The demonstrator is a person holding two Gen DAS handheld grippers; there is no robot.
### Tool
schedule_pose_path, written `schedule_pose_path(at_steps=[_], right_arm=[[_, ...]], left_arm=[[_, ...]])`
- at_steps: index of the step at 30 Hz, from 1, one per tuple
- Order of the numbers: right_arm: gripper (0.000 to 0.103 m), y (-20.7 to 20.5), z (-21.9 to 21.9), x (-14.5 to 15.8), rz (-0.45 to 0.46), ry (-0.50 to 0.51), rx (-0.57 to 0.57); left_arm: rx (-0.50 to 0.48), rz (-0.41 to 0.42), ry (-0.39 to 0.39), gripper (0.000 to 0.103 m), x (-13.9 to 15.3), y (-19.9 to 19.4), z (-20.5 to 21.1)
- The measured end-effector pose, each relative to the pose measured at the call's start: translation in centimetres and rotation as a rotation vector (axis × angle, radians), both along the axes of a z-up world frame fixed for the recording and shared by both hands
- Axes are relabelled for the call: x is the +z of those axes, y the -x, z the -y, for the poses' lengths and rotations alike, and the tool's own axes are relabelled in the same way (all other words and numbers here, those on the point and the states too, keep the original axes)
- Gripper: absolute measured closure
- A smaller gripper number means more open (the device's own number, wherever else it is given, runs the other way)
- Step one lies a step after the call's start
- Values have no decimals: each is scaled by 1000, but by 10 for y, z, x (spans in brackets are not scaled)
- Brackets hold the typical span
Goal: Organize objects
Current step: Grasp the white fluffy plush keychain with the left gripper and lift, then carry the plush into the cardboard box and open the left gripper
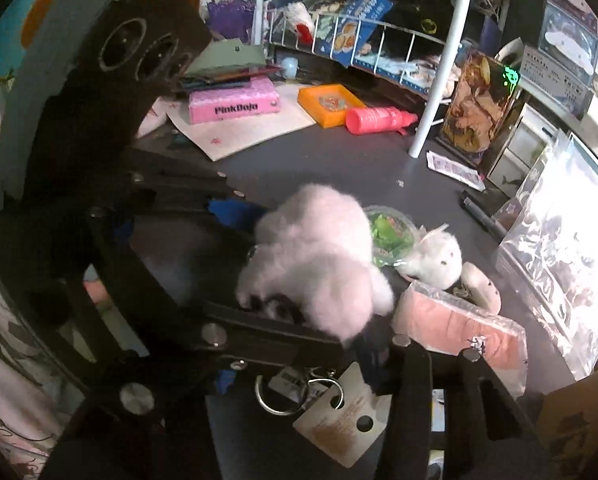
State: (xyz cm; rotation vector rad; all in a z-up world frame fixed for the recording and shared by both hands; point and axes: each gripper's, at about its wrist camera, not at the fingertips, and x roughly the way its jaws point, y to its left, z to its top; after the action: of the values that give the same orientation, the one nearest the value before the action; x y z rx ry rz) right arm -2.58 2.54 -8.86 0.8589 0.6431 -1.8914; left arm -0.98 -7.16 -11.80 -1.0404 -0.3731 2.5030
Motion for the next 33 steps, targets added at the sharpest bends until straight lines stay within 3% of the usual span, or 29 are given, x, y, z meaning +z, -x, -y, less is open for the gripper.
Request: schedule_pose_path(at_steps=[9,15,22,28,33], right_arm=[[58,-27,-10,67,-116,99,39],[58,-43,-44,130,-223,192,39],[58,-44,-107,193,-311,287,-21],[58,-36,-162,224,-348,331,-107],[58,-18,-196,226,-334,331,-182]], left_arm=[[44,-139,72,28,83,-32,-10],[37,-239,149,28,152,-38,-46],[-38,-326,206,28,217,-27,-109],[-130,-337,229,28,244,-2,-165],[-195,-290,233,28,242,31,-199]])
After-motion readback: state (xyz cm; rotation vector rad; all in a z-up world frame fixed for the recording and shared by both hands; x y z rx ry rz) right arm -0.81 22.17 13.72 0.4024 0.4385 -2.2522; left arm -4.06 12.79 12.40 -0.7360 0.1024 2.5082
